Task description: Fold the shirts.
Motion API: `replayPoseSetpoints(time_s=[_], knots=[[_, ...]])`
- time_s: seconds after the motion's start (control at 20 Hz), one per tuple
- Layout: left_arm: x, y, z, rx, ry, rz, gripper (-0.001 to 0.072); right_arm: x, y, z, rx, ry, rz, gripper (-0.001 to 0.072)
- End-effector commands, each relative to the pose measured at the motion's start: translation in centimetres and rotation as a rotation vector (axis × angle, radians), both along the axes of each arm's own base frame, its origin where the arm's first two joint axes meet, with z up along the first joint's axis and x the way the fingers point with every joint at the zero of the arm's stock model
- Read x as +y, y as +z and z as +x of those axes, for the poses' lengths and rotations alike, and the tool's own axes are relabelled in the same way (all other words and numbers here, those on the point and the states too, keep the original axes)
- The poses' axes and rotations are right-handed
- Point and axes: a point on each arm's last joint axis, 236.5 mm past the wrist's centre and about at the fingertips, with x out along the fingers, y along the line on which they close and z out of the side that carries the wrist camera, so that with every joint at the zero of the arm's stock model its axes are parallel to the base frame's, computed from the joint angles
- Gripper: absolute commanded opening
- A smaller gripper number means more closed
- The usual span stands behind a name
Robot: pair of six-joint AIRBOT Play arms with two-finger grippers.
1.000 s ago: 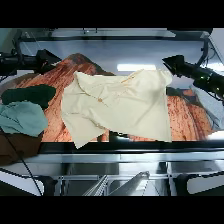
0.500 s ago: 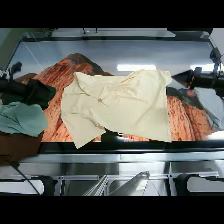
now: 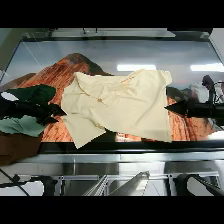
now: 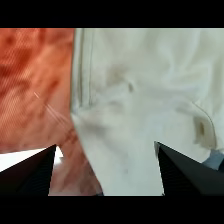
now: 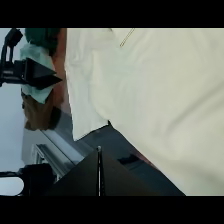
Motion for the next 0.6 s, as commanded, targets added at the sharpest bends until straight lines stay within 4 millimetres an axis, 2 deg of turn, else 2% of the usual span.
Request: replayPoseSetpoints(time_s=[0.0, 0.15, 0.3, 0.5, 0.55], knots=[[-0.8, -1.1, 2.6, -0.035, -0.035, 0.028, 0.0702, 0.4, 0.4, -1.1, -0.03, 0.003, -0.022, 0.0015], [-0.9, -0.6, 4.2, -0.028, -0.078, 0.014, 0.0702, 0.4, 0.4, -1.1, -0.03, 0.003, -0.022, 0.0015], [0.3, -0.5, 4.2, 0.005, -0.091, 0.002, 0.0703, 0.4, 0.4, -1.1, -0.03, 0.003, -0.022, 0.0014], [2.1, -1.7, 4.7, 0.003, -0.055, 0.002, 0.0702, 0.4, 0.4, -1.1, -0.03, 0.003, -0.022, 0.0015], [1.8, -2.0, 4.9, -0.005, -0.063, -0.013, 0.0701, 0.4, 0.4, -1.1, -0.03, 0.002, -0.023, 0.0015]])
